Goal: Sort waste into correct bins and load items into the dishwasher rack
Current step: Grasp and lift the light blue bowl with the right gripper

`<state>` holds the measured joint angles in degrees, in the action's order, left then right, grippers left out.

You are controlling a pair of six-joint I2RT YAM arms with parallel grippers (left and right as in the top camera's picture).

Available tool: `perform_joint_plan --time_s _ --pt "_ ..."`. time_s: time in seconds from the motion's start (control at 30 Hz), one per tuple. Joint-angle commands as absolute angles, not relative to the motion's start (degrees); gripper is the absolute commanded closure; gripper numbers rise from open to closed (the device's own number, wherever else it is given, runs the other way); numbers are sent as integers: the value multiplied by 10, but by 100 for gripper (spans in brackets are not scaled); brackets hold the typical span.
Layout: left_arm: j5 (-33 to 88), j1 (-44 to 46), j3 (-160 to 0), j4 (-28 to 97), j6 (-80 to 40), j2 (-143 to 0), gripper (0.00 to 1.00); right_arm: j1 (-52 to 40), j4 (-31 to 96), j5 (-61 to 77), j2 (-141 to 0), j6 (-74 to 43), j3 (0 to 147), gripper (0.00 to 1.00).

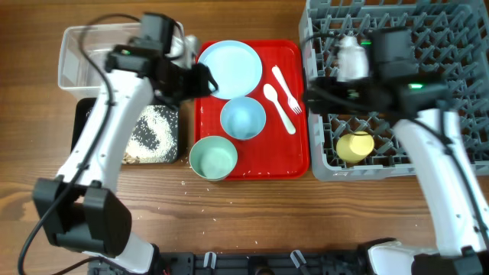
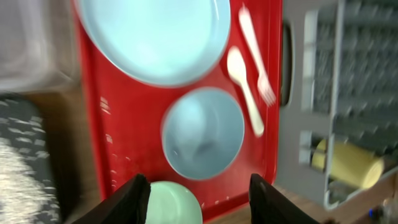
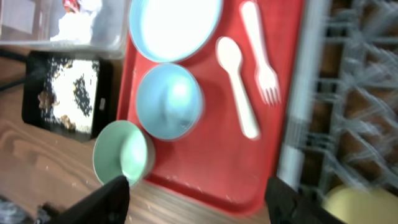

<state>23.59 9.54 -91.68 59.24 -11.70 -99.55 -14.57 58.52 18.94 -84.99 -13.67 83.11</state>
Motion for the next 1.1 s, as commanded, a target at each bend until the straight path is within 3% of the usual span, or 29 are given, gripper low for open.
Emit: perform_joint_plan --time_s 0.0,0.2,0.23,0.3,0.37,0.53,0.67,0.8,0.93,1.07 --pt "197 44 -973 603 -158 -948 43 -236 543 83 -932 -261 838 36" --pt "89 -18 -973 639 -189 -939 38 -265 511 117 -1101 -277 838 49" --pt "77 -20 -973 635 -189 -939 31 -265 504 125 -1125 -274 838 51" --pt "74 -20 -973 635 -189 -939 2 -265 501 125 -1153 -286 838 59" --pt "74 -20 -973 641 -189 -939 0 -265 489 128 -1170 -285 838 62" --pt "74 -20 -973 641 -189 -939 0 -265 459 129 -1182 -285 838 96" --pt "74 -20 -973 641 -189 -939 0 -260 505 115 -1123 -267 845 96" --pt "74 -20 -973 641 -189 -939 0 -226 562 -53 -974 -262 893 96" --pt "74 -20 -973 641 -189 -939 0 -173 455 -380 -938 -253 893 96" --pt "74 -20 -973 641 -189 -939 0 -139 298 -475 -1040 -183 893 96"
